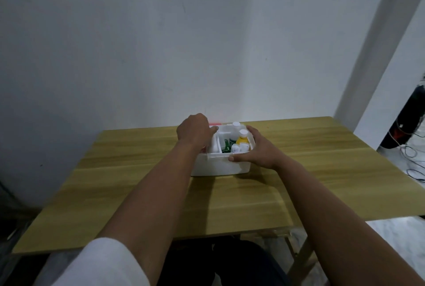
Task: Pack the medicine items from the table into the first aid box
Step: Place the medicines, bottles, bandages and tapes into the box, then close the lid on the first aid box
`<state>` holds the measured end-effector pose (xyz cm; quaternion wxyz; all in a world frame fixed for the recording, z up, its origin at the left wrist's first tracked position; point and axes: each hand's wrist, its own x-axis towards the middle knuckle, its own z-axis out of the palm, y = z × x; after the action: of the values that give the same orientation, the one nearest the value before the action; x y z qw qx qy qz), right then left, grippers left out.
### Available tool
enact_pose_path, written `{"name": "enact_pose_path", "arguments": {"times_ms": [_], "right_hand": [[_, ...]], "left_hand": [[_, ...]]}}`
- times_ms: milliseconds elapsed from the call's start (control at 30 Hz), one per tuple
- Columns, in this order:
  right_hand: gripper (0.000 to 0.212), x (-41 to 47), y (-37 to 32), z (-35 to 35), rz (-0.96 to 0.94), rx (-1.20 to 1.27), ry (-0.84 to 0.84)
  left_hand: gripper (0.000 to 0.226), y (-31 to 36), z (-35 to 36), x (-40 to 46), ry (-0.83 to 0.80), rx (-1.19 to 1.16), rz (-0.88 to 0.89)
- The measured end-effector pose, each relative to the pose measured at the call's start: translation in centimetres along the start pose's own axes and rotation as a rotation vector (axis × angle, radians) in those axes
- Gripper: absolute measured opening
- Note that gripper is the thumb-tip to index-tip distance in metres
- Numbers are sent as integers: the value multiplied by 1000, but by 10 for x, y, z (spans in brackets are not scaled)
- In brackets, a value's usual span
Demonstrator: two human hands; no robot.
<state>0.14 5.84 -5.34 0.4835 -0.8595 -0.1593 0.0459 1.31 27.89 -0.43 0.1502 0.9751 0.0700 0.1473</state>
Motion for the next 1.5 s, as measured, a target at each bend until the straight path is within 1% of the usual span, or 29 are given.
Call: {"name": "enact_pose_path", "arguments": {"times_ms": [133, 233, 300, 400, 467, 533, 600, 667, 733, 800, 867, 933, 967, 1067, 1100, 1133, 1167, 1233, 1300, 1333, 1367, 1400, 1500], "right_hand": [[118, 5, -8, -8, 77, -41, -18], [116, 14, -22, -12, 154, 15, 51], [103, 24, -25, -13, 181, 51, 56], [73, 44, -22, -13, 282, 134, 67], [66, 59, -15, -11, 378, 223, 92], [64, 72, -6, -8, 450, 356, 135], [52, 80, 1, -4, 466, 441, 173], [37, 81, 3, -3, 444, 427, 181], [30, 79, 3, -3, 410, 432, 199], [32, 77, 1, -5, 369, 502, 201], [39, 74, -3, -8, 321, 546, 208], [50, 64, -19, -12, 286, 574, 221], [56, 59, -27, -14, 269, 579, 235], [77, 41, -44, -21, 215, 552, 275], [80, 34, -48, -22, 200, 523, 287], [79, 26, -51, -22, 178, 488, 297], [74, 18, -53, -20, 141, 435, 312], [59, -1, -54, -11, 32, 302, 327], [47, -18, -48, 3, -57, 164, 290], [46, -25, -45, 9, -76, 88, 264], [50, -32, -41, 14, -84, 1, 245], [59, -39, -38, 18, -89, -79, 231], [91, -53, -29, 24, -117, -186, 200]], "left_hand": [[43, -17, 1, 9, 87, -75, -48], [45, -38, 1, 21, 118, -167, -145], [49, -53, 7, 31, 31, -270, -243], [61, -73, 22, 46, -171, -562, -413], [63, -80, 31, 51, -252, -736, -481], [57, -82, 36, 54, -306, -868, -498], [54, -83, 39, 56, -328, -938, -494], [54, -84, 39, 57, -327, -943, -468], [59, -84, 37, 57, -322, -939, -414], [70, -80, 29, 55, -306, -963, -356], [77, -72, 16, 51, -293, -998, -315], [78, -63, 1, 44, -275, -1061, -295], [77, -59, -8, 40, -250, -1087, -298], [83, -53, -28, 24, -168, -1133, -317], [84, -54, -33, 16, -144, -1134, -313], [84, -55, -36, 8, -119, -1121, -303], [82, -55, -39, -1, -93, -1091, -283], [74, -57, -38, -20, -44, -946, -194], [62, -56, -32, -42, -28, -806, -80], [53, -55, -28, -53, -39, -786, -39], [46, -55, -23, -63, -62, -796, -7], [45, -57, -19, -71, -74, -785, 19], [75, -65, -10, -92, -62, -675, 87]]}}
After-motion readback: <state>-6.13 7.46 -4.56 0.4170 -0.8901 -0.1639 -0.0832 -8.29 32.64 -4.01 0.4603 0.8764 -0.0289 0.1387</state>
